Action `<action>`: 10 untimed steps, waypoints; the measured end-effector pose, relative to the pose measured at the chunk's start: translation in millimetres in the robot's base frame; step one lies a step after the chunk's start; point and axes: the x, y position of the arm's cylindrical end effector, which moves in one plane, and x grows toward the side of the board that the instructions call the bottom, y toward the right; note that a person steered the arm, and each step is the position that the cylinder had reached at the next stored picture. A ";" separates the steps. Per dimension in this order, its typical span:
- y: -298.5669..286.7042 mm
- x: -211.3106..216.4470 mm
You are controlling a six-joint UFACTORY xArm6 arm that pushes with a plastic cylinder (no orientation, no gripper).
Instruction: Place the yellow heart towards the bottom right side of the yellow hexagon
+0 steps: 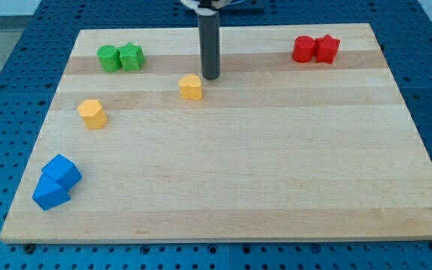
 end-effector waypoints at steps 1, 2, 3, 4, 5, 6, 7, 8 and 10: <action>-20.3 24.0; -31.3 41.8; -32.9 45.7; -8.7 46.1; 28.7 74.6; 15.3 95.2; 14.2 90.6; 7.6 63.3; -30.4 44.6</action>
